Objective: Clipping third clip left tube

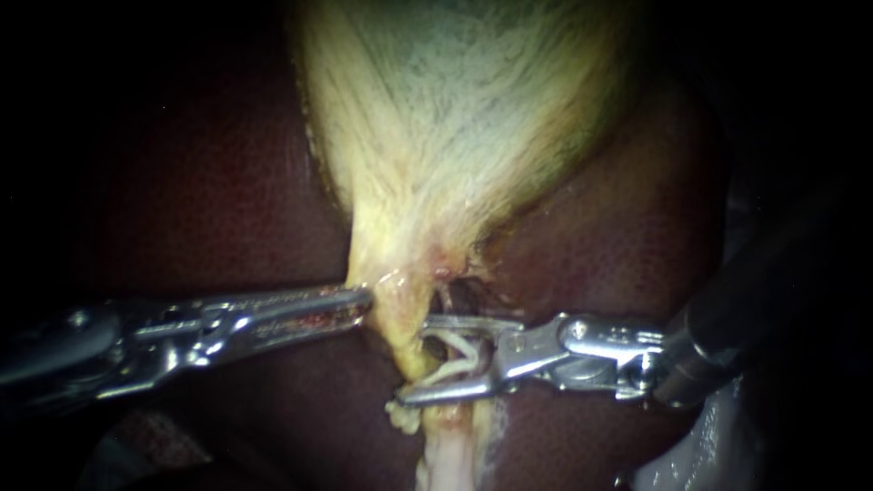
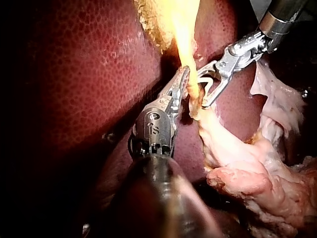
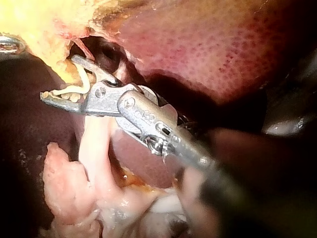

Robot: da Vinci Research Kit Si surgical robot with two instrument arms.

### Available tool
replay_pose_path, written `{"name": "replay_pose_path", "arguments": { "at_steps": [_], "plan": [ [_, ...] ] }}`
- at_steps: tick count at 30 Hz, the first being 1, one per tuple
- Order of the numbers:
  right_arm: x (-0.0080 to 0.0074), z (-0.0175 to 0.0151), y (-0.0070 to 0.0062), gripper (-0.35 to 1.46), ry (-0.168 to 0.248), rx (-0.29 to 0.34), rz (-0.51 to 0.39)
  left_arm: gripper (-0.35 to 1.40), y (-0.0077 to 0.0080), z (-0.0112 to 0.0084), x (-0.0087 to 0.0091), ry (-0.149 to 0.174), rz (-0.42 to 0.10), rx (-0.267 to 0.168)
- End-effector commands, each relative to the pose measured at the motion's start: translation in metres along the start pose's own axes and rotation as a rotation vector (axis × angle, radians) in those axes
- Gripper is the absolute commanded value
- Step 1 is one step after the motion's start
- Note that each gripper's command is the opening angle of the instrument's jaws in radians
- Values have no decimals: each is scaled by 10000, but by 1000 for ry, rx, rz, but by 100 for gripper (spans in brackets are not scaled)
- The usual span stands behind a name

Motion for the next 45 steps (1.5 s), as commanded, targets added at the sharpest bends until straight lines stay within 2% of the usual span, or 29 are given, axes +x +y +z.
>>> {"name": "replay_pose_path", "arguments": {
  "at_steps": [1,5,8,11,25,29,41,43,45],
  "plan": [
    [-1,3,-3,54,-3,9,-2,-35,1,2,0,1,-1,-2],
    [1,14,-13,54,-12,37,5,-35,2,7,0,-1,-1,-6],
    [7,16,-16,54,-16,54,3,-35,1,9,0,0,-1,-4],
    [15,13,-14,54,-16,63,5,-35,0,10,1,-1,-1,-5],
    [69,-13,-4,52,-8,79,40,-35,-1,12,2,-1,-1,-4],
    [80,-18,-1,52,0,61,47,-35,-1,13,2,-1,-1,-5],
    [81,-21,6,46,2,58,50,-35,-3,13,2,0,-1,-2],
    [81,-23,7,39,1,59,49,-35,-3,13,2,0,-1,-2],
    [79,-26,7,18,1,61,49,-35,-3,13,2,0,-1,-2]
  ]
}}
